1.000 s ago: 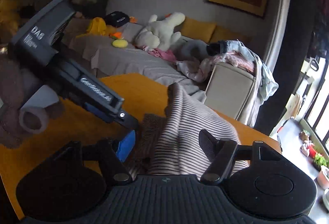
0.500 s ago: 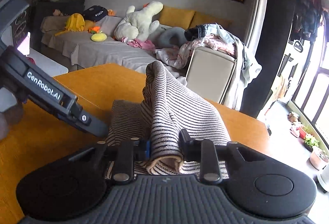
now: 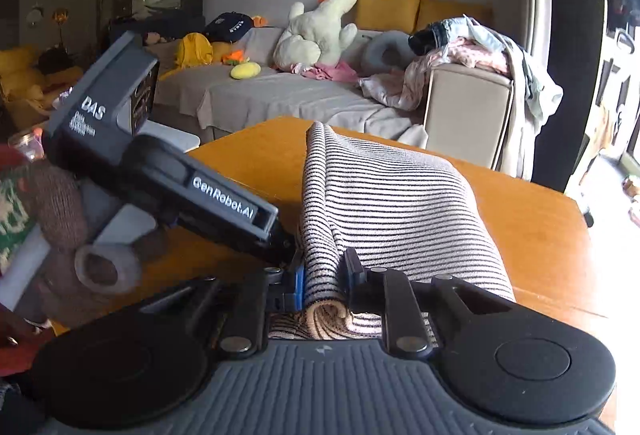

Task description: Fold clothes

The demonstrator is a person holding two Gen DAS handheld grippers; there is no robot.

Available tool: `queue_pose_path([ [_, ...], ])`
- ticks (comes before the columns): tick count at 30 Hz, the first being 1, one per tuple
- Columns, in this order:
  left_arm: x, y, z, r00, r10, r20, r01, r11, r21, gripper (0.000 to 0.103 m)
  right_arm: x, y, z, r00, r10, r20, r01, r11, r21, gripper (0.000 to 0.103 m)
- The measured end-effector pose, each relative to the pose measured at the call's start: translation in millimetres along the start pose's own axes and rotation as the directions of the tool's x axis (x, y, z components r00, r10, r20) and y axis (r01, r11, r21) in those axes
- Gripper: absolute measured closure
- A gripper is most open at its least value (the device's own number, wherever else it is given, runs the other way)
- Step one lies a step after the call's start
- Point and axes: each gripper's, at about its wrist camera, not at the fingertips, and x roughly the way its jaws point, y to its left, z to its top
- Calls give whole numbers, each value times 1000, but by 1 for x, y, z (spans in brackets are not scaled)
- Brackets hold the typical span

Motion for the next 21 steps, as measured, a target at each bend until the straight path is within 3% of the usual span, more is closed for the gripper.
queue_pose_path([
  [1,-5,2,2,1000,19,14,-19,1000,0,59,2,6,-2,1000,-16,2,16,999,-34,77],
  [5,-34,3,15,989,89,116,-91,996,7,59,9,32,-9,997,-78,16,79,982,-170,70],
  [10,-65,-23,33,972,27,235,-48,995,85,59,17,62,-18,989,-144,41,149,935,-321,62],
  [14,-38,-48,41,980,-56,191,33,992,123,59,13,54,-13,996,-79,29,84,960,-265,49],
  [18,-1,-51,35,991,15,135,-40,983,180,60,-7,13,4,999,41,29,-39,996,-85,42],
  [21,-5,-50,26,990,25,137,-53,978,202,63,-20,-30,12,998,4,61,-8,999,54,22],
])
